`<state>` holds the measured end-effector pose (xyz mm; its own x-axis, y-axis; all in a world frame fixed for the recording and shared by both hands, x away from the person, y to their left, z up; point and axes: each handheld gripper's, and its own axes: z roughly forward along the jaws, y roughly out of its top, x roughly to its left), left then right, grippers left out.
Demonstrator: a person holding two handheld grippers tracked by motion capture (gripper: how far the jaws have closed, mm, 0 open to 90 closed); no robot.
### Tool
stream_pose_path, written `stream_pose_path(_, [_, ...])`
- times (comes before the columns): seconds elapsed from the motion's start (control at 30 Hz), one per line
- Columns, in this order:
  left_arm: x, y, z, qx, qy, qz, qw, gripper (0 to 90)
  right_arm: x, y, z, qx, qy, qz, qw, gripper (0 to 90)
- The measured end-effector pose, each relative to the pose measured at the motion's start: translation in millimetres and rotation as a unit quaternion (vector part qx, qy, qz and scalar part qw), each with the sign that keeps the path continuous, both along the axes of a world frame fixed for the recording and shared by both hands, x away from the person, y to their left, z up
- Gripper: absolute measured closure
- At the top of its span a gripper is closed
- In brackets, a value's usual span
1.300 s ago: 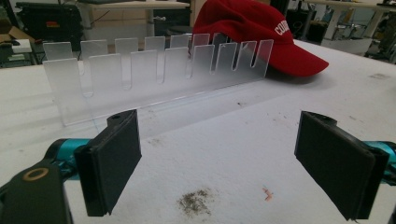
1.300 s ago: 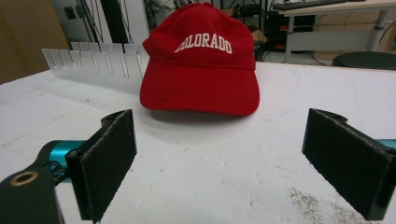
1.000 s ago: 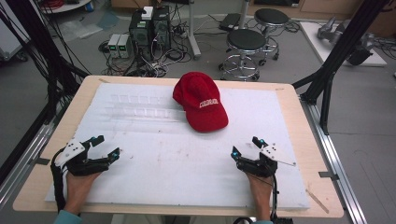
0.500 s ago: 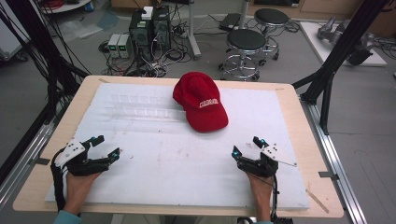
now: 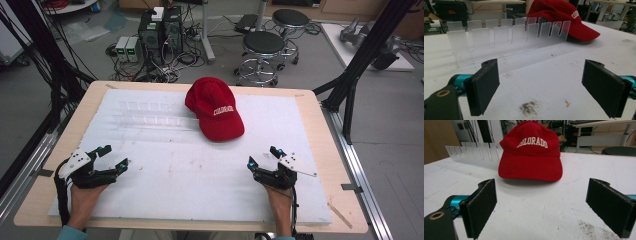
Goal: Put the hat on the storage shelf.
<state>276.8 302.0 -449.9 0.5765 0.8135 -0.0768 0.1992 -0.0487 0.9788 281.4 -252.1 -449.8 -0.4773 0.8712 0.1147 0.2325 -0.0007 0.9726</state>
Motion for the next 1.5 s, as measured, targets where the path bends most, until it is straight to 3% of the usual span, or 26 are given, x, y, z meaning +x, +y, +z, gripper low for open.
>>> stream_pose_path(0.17, [0.7, 0.6, 0.0, -0.004, 0.004, 0.001, 1.0, 14.7, 5.0, 2.1, 3.4, -0.024, 0.028, 0.008, 0.9993, 8.9])
stream_pose_path(0.3, [1.5, 0.7, 0.0, -0.005, 0.008, 0.002, 1.0, 14.7, 10.1, 1.9, 16.4, -0.03, 0.019, 0.011, 0.9993, 8.9])
stream_pose_path(0.47, [1.4, 0.6, 0.1, -0.004, 0.008, 0.0, 1.0, 14.7, 24.2, 3.2, 38.8, -0.035, 0.024, 0.022, 0.9989, 8.9])
stream_pose_path(0.73, [1.6, 0.6, 0.0, -0.004, 0.008, 0.001, 1.0, 14.7, 57.9, 18.2, 77.0, -0.055, 0.043, 0.056, 0.996, 8.8])
stream_pose_path(1.2, [1.3, 0.4, 0.1, -0.001, 0.008, -0.001, 1.0, 14.7, 111.2, 42.8, 111.6, -0.087, 0.064, 0.078, 0.9911, 8.8])
stream_pose_path(1.23, [1.4, 0.5, 0.0, -0.003, 0.008, 0.0, 1.0, 14.7, 121.3, 47.5, 116.6, -0.089, 0.075, 0.079, 0.99, 8.8])
stream_pose_path(1.47, [1.3, 0.4, 0.1, -0.001, 0.008, 0.0, 1.0, 14.7, 143.2, 60.7, 129.5, -0.104, 0.092, 0.081, 0.987, 8.9])
stream_pose_path(1.5, [1.2, 0.2, 0.2, -0.001, 0.007, -0.001, 1.0, 14.7, 152.1, 64.5, 134.6, -0.114, 0.102, 0.079, 0.9851, 8.9])
